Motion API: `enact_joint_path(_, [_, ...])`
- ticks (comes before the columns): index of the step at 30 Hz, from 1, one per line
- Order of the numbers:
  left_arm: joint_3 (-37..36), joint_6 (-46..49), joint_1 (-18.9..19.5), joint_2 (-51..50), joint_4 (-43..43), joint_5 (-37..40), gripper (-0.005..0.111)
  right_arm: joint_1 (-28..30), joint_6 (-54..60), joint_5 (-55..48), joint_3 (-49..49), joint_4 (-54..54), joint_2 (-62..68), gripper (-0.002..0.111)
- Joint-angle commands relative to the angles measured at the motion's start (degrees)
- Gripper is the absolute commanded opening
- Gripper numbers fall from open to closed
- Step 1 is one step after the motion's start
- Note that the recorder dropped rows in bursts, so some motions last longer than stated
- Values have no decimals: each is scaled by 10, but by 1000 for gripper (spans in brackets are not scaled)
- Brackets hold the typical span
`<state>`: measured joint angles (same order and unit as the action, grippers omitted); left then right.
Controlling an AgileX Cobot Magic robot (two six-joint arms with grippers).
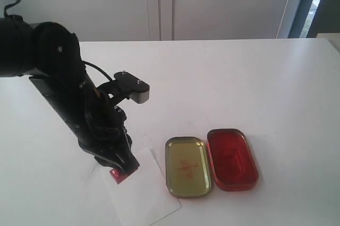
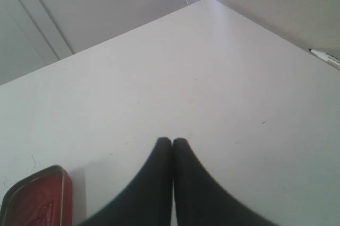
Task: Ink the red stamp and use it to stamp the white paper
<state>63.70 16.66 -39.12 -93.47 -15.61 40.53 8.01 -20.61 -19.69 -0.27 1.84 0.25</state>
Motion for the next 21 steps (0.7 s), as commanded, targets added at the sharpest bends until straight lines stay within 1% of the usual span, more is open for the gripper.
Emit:
enact_joint_path(1, [-36,-1,2,8,-12,-49,0,-2,-4,4,3,3,-3,0])
enact_joint_path(4, [-44,-1,2,8,-12,-64,0,-2,-4,4,3,3,-3,0])
enact_joint_path(14, [-44,-1,2,8,-12,-62,0,-2,-4,4,3,3,-3,0])
enact_joint_path(18, [-44,-1,2,8,-38,-59,0,-2,-4,4,3,3,-3,0])
enact_joint_path(21, [-44,3,1,8,-37,-48,0,-2,-4,4,3,3,-3,0])
